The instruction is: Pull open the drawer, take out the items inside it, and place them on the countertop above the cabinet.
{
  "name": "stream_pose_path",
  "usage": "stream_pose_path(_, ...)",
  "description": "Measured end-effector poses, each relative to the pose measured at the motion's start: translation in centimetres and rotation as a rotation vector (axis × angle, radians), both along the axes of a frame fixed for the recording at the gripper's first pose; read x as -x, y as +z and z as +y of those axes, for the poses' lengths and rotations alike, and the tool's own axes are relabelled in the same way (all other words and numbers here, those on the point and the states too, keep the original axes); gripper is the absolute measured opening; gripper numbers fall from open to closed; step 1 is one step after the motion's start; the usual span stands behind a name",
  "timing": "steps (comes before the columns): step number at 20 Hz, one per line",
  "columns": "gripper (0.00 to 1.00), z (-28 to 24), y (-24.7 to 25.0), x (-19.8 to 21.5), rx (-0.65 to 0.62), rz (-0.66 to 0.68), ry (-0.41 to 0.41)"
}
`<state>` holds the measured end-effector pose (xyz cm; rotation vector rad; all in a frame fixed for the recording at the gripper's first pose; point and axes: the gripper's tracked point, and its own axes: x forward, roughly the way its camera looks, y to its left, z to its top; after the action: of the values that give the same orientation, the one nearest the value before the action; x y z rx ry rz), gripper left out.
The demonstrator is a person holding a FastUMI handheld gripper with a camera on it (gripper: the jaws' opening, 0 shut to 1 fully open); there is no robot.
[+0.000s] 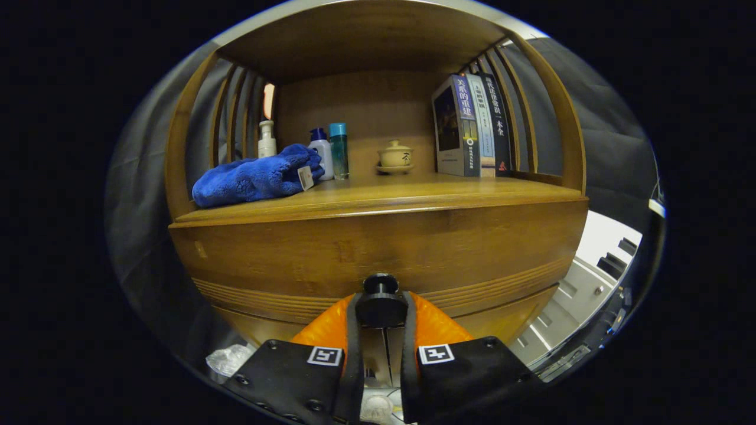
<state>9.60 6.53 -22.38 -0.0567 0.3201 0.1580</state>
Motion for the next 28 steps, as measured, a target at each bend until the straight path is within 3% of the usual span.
stream_pose_path(17, 0.33, -2.7, 0.5, 11.2, 0.016, 0.016, 0.003)
stream_pose_path(28, 0.33, -4.9, -0.3, 19.0, 0.024, 0.132, 0.025)
